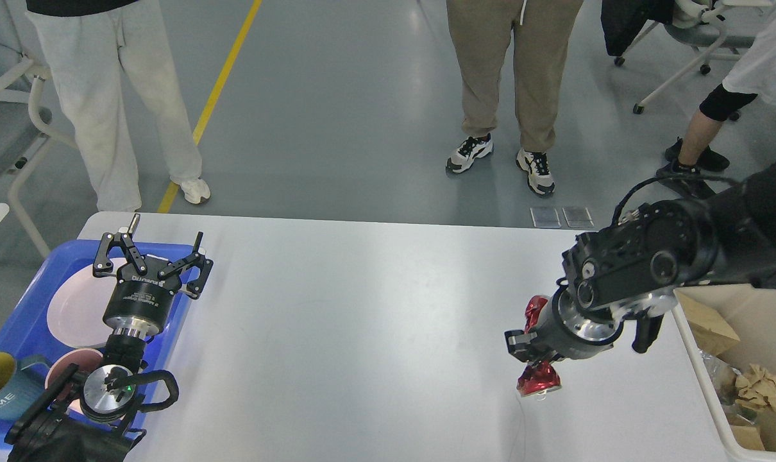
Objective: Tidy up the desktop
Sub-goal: 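Carry the red can into the white bin and release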
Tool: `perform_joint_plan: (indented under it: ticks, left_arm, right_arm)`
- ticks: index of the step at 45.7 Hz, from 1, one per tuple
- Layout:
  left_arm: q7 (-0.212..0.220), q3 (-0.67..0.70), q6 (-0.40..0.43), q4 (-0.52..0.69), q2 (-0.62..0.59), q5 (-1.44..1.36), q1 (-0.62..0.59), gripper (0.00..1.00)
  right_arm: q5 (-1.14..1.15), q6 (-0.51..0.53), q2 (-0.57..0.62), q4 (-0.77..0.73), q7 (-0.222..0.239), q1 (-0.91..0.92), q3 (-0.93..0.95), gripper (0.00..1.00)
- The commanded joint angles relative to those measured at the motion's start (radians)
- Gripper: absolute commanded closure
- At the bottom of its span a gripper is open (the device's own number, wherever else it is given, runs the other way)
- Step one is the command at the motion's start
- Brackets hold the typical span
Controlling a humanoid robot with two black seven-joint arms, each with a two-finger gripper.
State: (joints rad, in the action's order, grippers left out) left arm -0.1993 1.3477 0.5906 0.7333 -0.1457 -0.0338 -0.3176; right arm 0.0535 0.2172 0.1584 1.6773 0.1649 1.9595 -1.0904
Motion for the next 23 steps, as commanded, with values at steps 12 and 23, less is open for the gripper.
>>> perform_joint_plan:
  ticks: [12,23]
  left_arm:
    - [0.000,0.001,-0.002,0.000,0.000,0.000,0.000,0.04]
    - [0.000,0.001,0.000,0.000,0.000,0.000,0.000,0.03]
  right_arm:
    - [-0.041,0.231,0.052,0.065,-0.177,0.360,-0.282,1.00]
    - [-0.040,0.191,0.085,0.013,-0.179,0.305,-0.489,1.00]
